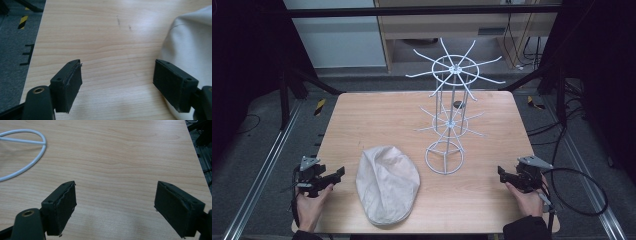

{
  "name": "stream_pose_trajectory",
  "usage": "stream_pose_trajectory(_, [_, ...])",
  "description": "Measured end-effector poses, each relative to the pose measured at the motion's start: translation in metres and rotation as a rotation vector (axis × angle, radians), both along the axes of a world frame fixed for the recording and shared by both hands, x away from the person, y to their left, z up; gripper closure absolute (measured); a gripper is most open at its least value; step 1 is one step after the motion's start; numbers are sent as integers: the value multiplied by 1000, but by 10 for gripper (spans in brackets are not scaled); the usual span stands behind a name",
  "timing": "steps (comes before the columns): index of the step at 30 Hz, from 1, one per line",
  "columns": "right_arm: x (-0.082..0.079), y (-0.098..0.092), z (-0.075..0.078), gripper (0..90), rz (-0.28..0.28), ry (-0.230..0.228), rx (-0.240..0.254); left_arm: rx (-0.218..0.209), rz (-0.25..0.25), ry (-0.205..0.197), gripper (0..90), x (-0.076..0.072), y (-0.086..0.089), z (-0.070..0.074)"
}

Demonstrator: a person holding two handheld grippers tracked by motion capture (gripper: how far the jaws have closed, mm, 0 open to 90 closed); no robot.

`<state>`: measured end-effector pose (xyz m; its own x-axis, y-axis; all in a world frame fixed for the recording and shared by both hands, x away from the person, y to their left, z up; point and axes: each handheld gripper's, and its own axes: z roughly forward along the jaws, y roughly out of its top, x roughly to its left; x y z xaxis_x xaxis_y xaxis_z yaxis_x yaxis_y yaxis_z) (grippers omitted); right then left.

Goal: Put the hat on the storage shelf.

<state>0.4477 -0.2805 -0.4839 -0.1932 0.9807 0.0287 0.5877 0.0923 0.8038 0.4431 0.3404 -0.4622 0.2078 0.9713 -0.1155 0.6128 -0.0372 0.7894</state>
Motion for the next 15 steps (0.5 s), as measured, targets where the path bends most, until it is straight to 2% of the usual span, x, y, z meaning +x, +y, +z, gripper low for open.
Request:
stream_pose_trajectory(7, [-5,6,6,203,4,-6,4,-23,-34,-29,240,-11,-8,14])
stream_pose_trajectory(15, [-5,11,7,210,9,6,-9,-17,-63,-40,238,-17,-18,26])
